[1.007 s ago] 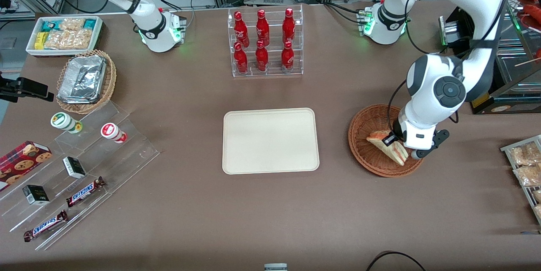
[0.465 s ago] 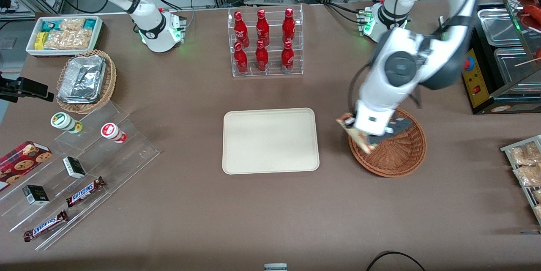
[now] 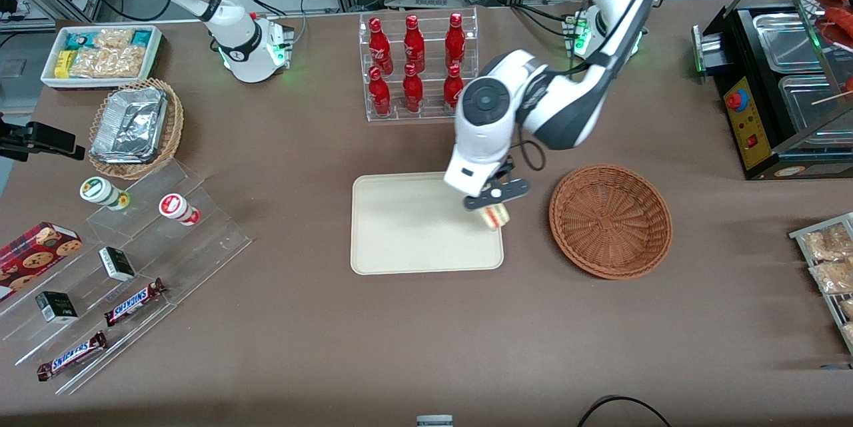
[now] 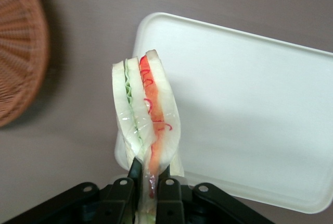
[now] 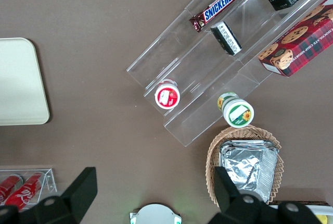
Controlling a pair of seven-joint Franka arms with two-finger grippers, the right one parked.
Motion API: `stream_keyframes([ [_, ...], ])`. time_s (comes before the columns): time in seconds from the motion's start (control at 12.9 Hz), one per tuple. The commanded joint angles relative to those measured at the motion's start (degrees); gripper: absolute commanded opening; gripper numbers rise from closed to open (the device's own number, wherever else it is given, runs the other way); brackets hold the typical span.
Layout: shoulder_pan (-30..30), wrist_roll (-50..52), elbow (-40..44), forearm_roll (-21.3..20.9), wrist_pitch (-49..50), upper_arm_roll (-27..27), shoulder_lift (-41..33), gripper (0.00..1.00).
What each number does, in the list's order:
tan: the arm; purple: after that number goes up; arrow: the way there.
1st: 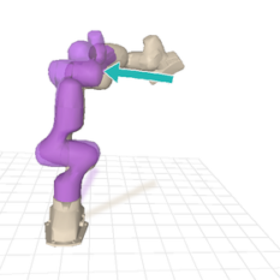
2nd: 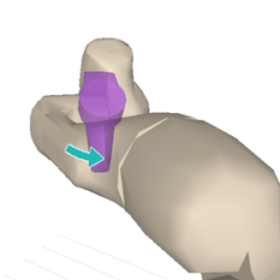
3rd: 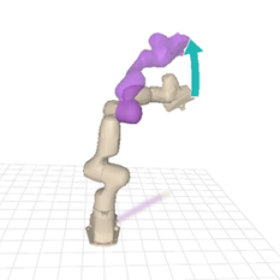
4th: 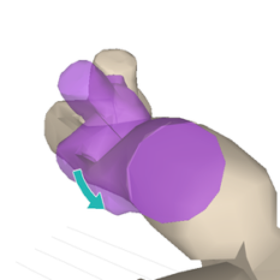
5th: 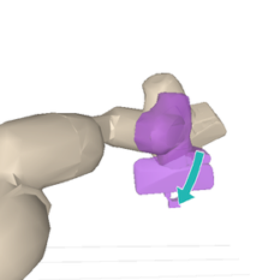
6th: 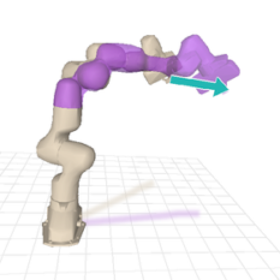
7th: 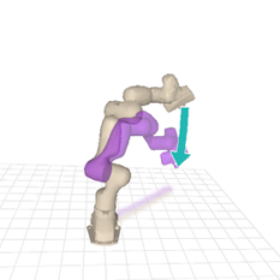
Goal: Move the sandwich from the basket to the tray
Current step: 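Carry the held sandwich over to the cream tray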
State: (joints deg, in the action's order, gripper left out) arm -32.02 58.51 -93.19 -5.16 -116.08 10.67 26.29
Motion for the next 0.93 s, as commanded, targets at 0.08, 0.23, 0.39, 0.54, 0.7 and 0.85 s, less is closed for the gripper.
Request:
stream_keyframes([
  [0.08,-4.62,-1.99,4.76,-2.21,-3.71,-0.65,5.42,0.0],
  [0.23,-5.77,-2.08,6.69,-3.79,-5.29,-0.65,8.23,0.0],
  [0.39,-6.83,-2.25,8.19,-5.38,-6.52,-0.65,10.61,0.0],
  [0.54,-6.91,-5.74,7.15,-6.0,-10.99,-0.56,10.88,0.0],
  [0.7,-6.83,-12.51,6.88,-5.3,-12.85,-0.56,11.67,0.0],
  [0.85,-6.65,-14.46,6.97,-5.21,-14.34,-0.56,12.64,0.0],
])
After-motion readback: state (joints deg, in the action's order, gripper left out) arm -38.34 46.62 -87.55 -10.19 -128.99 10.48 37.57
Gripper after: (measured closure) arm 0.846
